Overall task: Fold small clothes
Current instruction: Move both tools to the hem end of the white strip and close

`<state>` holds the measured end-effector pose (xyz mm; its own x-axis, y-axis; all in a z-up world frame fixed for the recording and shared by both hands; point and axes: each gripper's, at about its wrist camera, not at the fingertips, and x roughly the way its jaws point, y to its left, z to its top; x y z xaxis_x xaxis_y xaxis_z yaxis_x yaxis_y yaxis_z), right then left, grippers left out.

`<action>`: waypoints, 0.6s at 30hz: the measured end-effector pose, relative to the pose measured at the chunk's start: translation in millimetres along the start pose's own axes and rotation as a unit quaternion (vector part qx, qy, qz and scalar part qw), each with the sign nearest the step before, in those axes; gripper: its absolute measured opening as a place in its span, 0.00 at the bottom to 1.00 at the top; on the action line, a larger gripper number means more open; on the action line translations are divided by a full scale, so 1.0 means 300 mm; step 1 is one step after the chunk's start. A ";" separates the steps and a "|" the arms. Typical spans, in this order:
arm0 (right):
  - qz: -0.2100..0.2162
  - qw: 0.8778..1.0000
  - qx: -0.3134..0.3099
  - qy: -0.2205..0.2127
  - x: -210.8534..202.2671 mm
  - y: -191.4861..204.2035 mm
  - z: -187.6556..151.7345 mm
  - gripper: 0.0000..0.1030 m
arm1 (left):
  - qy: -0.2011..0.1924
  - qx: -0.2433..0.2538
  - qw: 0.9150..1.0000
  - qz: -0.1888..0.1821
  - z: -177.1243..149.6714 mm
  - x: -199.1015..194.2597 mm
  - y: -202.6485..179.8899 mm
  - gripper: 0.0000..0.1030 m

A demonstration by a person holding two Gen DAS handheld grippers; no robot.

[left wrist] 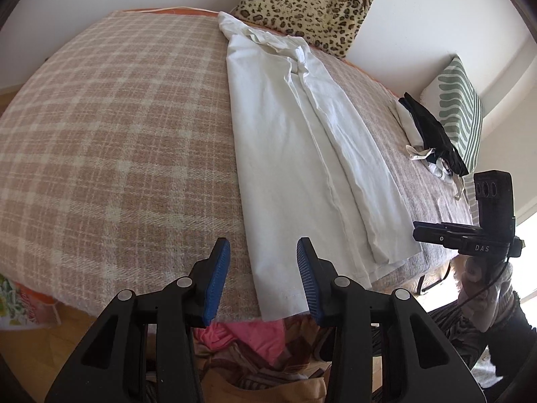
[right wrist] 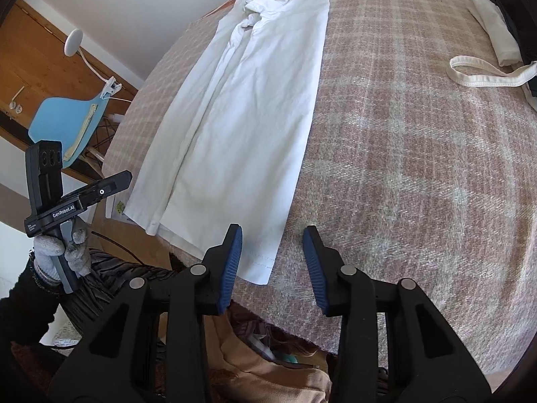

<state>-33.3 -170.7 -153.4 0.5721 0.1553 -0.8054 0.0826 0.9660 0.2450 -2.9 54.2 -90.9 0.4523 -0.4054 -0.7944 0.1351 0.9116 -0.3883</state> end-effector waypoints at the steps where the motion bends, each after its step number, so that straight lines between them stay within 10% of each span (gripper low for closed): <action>1: -0.004 1.000 -0.004 0.002 0.002 0.006 0.000 0.34 | 0.002 -0.001 1.000 -0.003 -0.010 0.000 0.000 0.37; 7: -0.023 1.000 -0.018 0.002 0.013 0.016 -0.011 0.10 | 0.012 -0.010 1.000 -0.022 -0.048 0.030 -0.013 0.27; 18: -0.022 1.000 -0.013 -0.001 -0.006 -0.015 -0.020 0.04 | -0.010 0.024 1.000 -0.003 -0.060 0.013 -0.048 0.10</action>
<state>-39.6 -174.2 -156.2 0.5699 0.1118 -0.8141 0.0869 0.9770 0.1950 -18.9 38.3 -96.9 0.4688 -0.4098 -0.7825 0.1800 0.9116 -0.3695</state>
